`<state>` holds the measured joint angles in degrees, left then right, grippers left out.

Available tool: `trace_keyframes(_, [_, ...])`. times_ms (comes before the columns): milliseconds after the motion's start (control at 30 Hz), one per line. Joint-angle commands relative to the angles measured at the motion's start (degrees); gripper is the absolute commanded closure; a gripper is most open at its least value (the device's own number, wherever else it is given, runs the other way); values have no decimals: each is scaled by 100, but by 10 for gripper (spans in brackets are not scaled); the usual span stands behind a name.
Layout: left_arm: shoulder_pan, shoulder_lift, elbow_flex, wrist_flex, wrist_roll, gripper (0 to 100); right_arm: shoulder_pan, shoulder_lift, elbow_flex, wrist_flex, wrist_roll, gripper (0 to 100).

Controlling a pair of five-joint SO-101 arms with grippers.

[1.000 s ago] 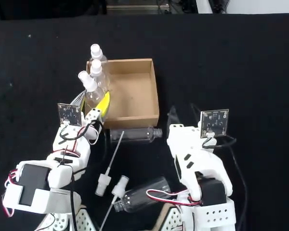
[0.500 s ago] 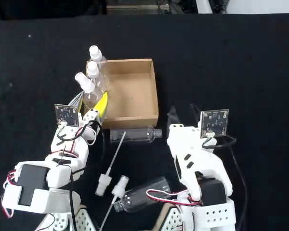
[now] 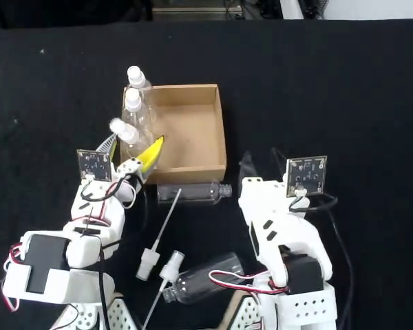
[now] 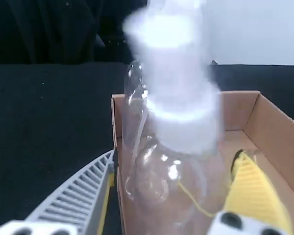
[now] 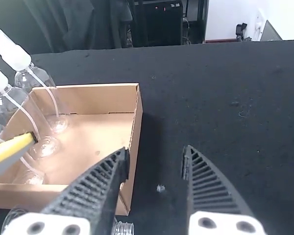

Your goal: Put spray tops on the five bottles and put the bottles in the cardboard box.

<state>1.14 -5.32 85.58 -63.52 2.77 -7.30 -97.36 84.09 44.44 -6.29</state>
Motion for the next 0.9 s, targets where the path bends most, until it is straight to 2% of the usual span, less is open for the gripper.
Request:
trace_keyframes(0, [-48, -70, 75, -97, 9, 651, 70, -119, -57, -176, 9, 840])
trace_keyframes(300, [-75, -123, 119, -97, 9, 651, 62, -119, -57, -176, 9, 840])
trace_keyframes(500, [-75, -1275, 629, 18, -18, 651, 62, -119, -57, -176, 9, 840])
trace_keyframes(633, [-127, -2321, 690, 1310, -26, 651, 62, -119, -57, -176, 9, 840])
trace_keyframes(867, [-180, -4826, 462, 4563, 0, 650, 88, -119, -48, -176, 9, 840])
